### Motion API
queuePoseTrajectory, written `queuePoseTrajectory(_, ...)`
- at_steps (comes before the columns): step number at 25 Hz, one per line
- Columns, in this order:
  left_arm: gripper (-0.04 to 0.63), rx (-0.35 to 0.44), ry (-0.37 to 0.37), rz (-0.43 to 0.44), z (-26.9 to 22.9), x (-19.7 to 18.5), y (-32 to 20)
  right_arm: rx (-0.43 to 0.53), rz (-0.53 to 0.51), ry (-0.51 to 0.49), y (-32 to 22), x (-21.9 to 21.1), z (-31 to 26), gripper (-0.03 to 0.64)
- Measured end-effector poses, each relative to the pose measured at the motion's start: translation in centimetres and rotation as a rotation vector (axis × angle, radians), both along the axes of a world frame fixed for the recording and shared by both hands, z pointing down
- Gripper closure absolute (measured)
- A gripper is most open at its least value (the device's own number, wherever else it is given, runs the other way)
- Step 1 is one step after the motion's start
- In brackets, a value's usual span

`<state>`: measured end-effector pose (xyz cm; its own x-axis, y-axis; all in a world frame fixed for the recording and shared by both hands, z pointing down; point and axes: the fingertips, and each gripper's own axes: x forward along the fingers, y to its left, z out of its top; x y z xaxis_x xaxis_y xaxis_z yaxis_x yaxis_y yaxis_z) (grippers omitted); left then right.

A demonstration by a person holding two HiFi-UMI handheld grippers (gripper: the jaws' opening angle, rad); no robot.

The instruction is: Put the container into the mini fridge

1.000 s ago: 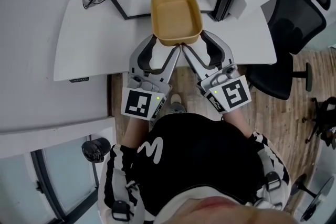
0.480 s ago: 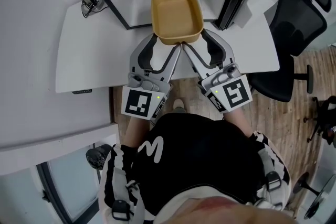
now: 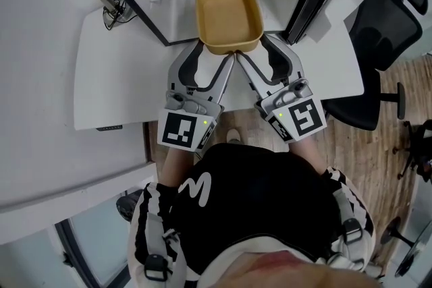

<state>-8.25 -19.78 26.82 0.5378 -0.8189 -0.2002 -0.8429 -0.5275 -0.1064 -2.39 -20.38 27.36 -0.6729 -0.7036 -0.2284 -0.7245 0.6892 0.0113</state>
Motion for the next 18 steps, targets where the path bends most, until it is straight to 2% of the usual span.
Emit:
queuePoseTrajectory(13, 0.354, -0.009, 0.014, 0.033, -0.1, -1.4, -3.3, 0.009, 0.037, 0.004, -3.1, -1.4, -0.2, 0.388)
queuePoseTrajectory(18, 0.354, 0.003, 0.023, 0.059, -0.7, -1.4, -3.7, 0.004, 0.038, -0.042, -3.5, -1.3, -0.7, 0.388)
